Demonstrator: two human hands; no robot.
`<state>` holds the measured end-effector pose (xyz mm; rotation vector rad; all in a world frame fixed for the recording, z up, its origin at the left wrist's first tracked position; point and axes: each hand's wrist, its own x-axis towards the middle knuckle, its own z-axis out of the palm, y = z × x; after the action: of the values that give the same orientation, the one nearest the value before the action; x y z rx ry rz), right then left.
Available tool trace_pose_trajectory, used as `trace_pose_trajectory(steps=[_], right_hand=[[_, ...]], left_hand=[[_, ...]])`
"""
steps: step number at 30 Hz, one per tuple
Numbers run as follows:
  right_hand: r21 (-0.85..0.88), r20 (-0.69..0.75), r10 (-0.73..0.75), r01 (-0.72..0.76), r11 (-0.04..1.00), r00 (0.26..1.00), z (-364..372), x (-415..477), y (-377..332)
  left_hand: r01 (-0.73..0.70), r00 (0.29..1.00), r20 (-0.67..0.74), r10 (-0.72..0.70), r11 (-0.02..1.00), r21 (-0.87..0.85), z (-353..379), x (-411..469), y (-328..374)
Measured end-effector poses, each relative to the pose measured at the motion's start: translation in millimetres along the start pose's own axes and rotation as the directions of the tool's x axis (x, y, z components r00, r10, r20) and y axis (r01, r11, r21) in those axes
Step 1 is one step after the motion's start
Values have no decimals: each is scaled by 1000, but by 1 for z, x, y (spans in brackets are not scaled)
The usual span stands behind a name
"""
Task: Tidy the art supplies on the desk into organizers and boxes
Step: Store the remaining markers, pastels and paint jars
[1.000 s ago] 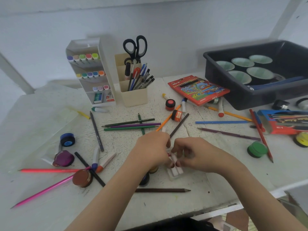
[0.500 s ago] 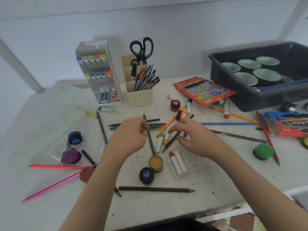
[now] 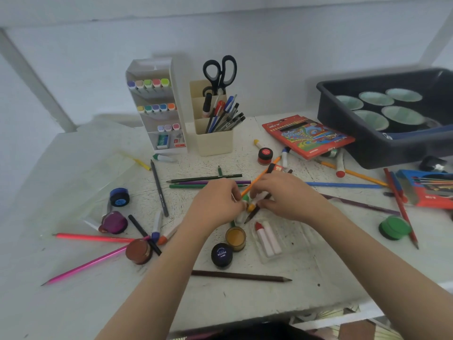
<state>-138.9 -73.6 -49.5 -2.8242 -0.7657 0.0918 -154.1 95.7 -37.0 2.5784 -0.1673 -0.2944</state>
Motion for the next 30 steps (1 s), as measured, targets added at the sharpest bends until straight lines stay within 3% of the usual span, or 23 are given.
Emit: trace_pose_trajectory(steps=[6,10,15,23,30], right_hand=[[-15,-60,11,-12,1000,998,-2,-5,5],[174,-177,144,-113,978,974,-5,-28,9],[417,-52,238,-196,887,970,-7,-56,-6],[343,125,476,-488,803,871,4,-60,-17],[413,164,489,-509,755,857,7,-61,-14]], left_hand=[[52,996,69,-54,998,39,4,7,7],[51,997,54,-53,998,30,4,11,4],[64,998,16,-65,995,79,6,15,3],[77,997,-38,-72,989,127,13,15,9],[56,997,-57,-57,998,-25,12,16,2]])
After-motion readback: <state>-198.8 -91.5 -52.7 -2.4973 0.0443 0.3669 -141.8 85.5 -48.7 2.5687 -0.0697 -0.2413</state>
